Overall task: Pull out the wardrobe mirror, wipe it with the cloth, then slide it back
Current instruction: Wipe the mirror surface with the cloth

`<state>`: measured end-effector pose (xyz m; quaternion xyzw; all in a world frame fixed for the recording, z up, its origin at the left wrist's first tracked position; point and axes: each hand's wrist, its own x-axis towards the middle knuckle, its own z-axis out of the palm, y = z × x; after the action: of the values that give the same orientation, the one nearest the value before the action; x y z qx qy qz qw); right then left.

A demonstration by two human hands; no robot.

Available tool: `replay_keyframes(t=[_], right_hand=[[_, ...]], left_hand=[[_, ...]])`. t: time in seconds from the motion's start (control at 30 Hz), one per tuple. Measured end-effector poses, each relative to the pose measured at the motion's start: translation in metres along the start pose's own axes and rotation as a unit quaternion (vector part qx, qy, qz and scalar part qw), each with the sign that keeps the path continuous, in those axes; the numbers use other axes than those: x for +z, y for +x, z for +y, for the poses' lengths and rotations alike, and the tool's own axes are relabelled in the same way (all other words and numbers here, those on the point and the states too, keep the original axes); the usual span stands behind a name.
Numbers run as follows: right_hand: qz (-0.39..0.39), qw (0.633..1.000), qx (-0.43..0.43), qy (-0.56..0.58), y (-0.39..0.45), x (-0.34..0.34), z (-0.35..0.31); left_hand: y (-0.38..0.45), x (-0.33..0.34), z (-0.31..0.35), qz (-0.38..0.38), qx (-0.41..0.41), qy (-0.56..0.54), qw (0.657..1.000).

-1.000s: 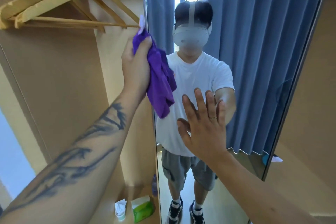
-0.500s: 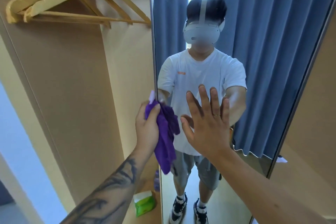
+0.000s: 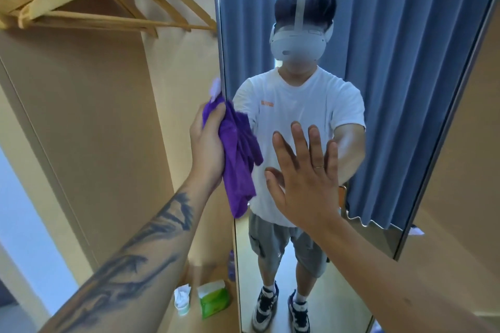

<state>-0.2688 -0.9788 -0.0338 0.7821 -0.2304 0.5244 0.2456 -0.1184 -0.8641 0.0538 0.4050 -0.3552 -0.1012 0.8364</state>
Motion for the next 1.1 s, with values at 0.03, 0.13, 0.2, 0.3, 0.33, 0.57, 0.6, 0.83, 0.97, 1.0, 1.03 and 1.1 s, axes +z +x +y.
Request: replay_keyframes(t=[0.03,0.13,0.2,0.3,0.33,0.57,0.6,0.83,0.97,1.0,1.03,1.1], right_hand=[[0.003,1.0,0.002,-0.001,0.0,0.0,-0.001],[0.009,1.0,0.004,0.002,0.001,-0.001,-0.002],[0.012,1.0,0.007,0.005,0.001,-0.001,-0.002],[0.014,1.0,0.005,0.003,0.001,0.001,-0.001],[0.016,1.0,0.002,-0.002,0.001,0.002,0.0],[0.023,1.0,-0.006,-0.013,-0.001,0.008,0.002],[0.024,1.0,-0.006,-0.012,-0.001,0.008,0.003],[0.017,1.0,-0.001,-0.015,0.001,0.003,0.001],[0.016,1.0,-0.006,-0.011,0.001,0.003,0.002],[0.018,1.0,-0.006,-0.008,0.001,0.003,0.002],[0.018,1.0,-0.006,-0.006,0.0,0.003,0.002],[0.016,1.0,-0.007,-0.008,-0.001,0.003,0.002]], left_hand=[[-0.013,-0.009,-0.015,0.001,-0.021,0.003,1.0],[-0.051,-0.033,-0.052,0.017,-0.078,0.028,0.996],[-0.07,-0.041,-0.063,0.019,-0.102,0.057,0.993],[-0.065,-0.037,-0.055,0.018,-0.095,0.07,0.993],[-0.056,-0.03,-0.046,0.012,-0.081,0.07,0.994],[0.036,0.03,0.053,-0.027,0.053,0.025,0.998],[0.043,0.035,0.06,-0.032,0.065,0.025,0.997],[0.016,0.012,0.02,-0.046,0.061,0.081,0.994],[-0.036,-0.026,-0.034,-0.053,-0.011,0.09,0.994],[-0.05,-0.036,-0.046,-0.051,-0.039,0.095,0.993],[-0.063,-0.045,-0.057,-0.049,-0.069,0.097,0.992],[-0.082,-0.056,-0.068,-0.039,-0.115,0.097,0.988]])
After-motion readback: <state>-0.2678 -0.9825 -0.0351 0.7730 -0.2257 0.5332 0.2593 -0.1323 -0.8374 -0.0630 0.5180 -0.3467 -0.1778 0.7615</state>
